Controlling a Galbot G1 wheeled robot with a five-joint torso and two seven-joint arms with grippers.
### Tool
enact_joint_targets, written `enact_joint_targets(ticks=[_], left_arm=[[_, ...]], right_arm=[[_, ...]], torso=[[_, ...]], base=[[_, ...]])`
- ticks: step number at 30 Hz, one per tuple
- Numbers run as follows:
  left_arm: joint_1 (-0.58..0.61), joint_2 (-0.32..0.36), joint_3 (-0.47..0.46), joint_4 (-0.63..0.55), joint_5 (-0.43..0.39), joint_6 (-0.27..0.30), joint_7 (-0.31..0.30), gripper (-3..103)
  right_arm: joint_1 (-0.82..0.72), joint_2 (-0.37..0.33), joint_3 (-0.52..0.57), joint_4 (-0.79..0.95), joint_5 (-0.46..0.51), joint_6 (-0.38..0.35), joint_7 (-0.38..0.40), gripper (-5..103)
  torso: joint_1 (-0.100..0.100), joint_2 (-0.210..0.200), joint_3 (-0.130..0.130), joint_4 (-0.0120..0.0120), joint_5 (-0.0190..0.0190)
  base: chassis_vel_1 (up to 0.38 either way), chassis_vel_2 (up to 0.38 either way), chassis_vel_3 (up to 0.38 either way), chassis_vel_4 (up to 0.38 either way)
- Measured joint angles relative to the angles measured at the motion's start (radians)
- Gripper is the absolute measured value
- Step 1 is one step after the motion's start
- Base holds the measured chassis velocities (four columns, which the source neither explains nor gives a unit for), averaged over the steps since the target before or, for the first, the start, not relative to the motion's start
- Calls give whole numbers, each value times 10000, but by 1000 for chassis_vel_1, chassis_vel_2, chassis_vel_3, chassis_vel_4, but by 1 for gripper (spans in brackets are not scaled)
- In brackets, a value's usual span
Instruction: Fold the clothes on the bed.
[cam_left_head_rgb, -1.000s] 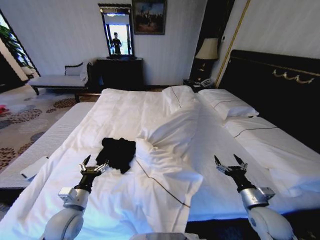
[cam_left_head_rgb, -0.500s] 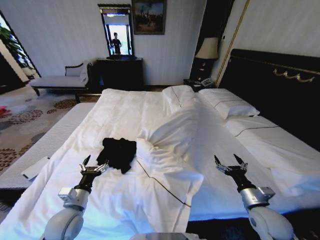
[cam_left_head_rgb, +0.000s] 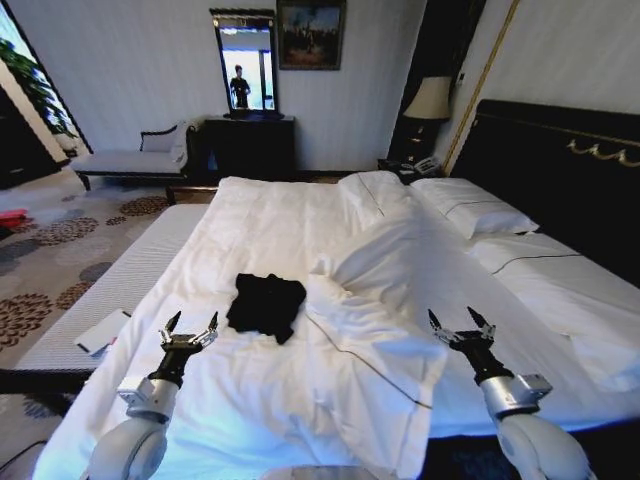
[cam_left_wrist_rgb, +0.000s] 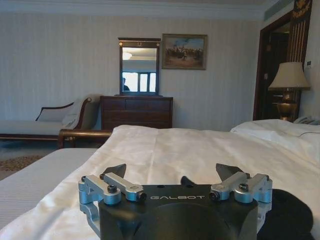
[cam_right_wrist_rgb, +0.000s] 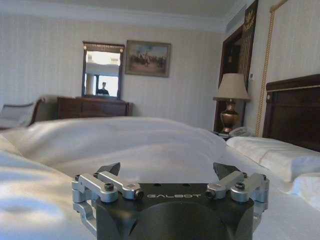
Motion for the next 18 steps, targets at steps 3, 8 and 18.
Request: enact_joint_targets(ticks=[3,8,18], left_arm=[[13,-5,0,2,5,-8,1,100],[107,-11,-34,-1,6,-45,32,100],[441,-111,-165,-56,33,-166,119,100]], right_arm=[[-77,-196,36,324,512,-199,20,100],[-262,-973,228,1139,2440,-1216,113,100],[148,-3626,479,1659,5253,-3078,63,100]], torso=[[0,0,-1,4,-2],[-1,0,0,2,10],[-1,0,0,6,0]], base=[[23,31,-44,-9],[0,0,0,0],[-5,-5,2,2]])
